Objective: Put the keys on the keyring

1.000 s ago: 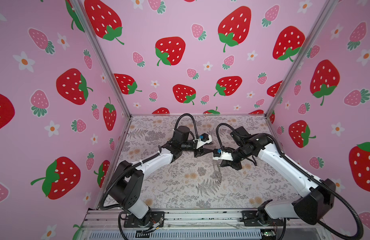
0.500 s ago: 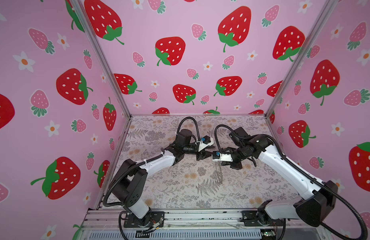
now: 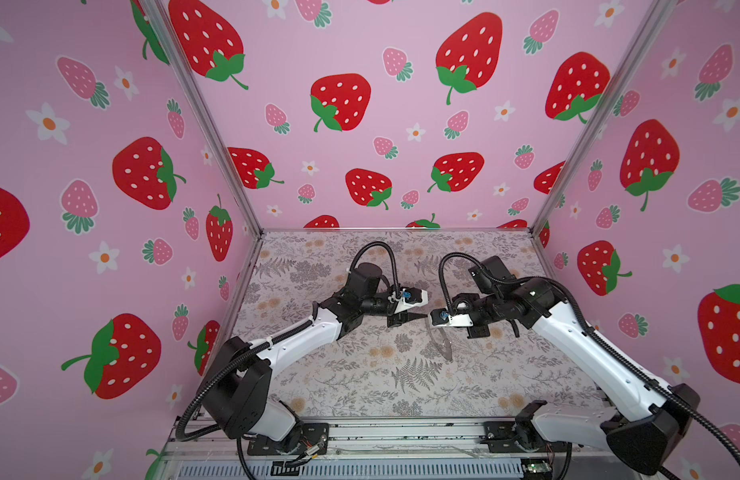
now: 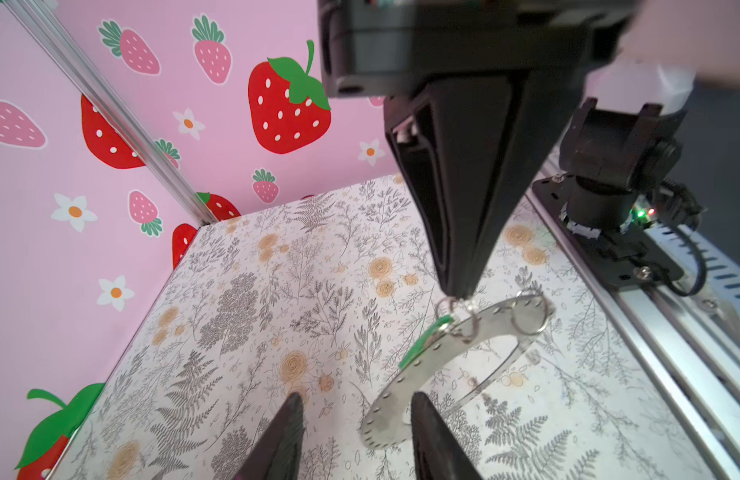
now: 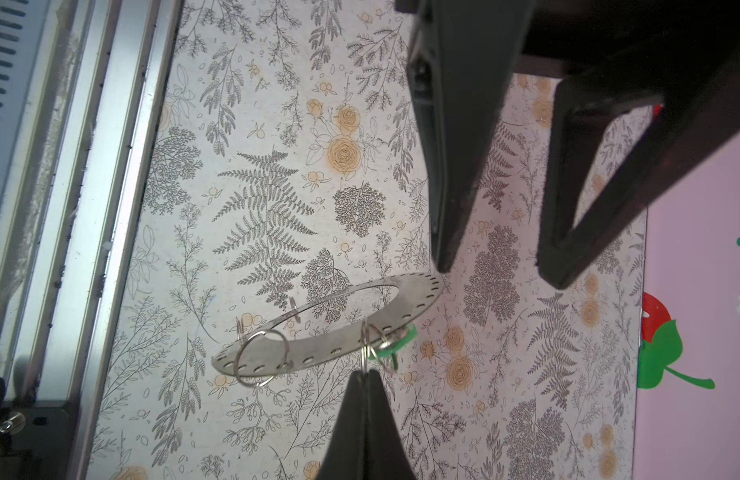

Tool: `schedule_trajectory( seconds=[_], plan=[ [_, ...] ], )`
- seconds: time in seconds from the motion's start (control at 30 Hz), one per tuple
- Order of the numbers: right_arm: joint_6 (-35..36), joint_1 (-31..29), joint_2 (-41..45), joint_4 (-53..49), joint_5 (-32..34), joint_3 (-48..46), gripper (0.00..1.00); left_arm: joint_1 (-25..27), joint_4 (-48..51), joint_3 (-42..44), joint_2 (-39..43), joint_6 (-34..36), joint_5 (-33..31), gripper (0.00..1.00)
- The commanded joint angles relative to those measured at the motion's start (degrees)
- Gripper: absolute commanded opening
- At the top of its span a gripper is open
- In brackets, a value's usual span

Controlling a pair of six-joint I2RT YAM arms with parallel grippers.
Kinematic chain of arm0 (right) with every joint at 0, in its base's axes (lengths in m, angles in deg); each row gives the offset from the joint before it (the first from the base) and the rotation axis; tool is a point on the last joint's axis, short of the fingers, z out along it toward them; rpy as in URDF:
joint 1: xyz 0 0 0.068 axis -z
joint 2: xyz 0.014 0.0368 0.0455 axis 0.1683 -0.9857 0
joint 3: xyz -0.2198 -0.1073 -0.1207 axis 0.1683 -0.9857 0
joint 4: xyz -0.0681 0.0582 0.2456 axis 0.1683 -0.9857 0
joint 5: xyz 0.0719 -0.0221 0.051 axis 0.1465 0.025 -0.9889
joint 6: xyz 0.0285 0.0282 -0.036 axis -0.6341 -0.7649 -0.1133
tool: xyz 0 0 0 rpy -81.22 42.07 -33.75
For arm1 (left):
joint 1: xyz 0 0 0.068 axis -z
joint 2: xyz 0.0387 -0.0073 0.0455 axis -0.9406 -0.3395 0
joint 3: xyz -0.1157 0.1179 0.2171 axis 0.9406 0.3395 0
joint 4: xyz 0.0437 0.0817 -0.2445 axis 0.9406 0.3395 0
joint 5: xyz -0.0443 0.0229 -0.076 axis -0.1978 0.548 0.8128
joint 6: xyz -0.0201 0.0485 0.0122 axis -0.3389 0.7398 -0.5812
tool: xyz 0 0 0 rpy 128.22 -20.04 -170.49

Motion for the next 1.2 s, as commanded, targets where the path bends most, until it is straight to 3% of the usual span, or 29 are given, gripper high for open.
schedule_trajectory(
  seconds=[0.0, 0.37, 0.8, 1.07, 1.17],
  plan=[
    [3.7, -1.3, 0.0, -4.2, -3.2, 1.0, 0.00, -0.2, 0.9, -3.1, -1.5, 6.2, -2.3, 0.44],
    [4.5, -3.8, 1.1, -3.3, -1.8, 0.5, 0.00, -0.7, -2.5, -2.0, -5.5, 5.9, 2.3, 0.44],
    [4.8, -3.8, 1.6, -1.2, 1.2, 0.2, 0.00, -0.4, -2.3, 3.0, -1.4, 2.2, 4.7, 0.44],
    [6.6, -3.9, 0.7, -2.2, -0.2, 0.6, 0.00, 0.2, -7.9, 3.1, -3.2, 1.7, -1.4, 0.44],
    [7.1, -3.8, 0.1, -3.3, -0.6, 0.3, 0.00, -0.3, -6.6, 1.5, -3.1, 4.8, -3.3, 0.44]
  ],
)
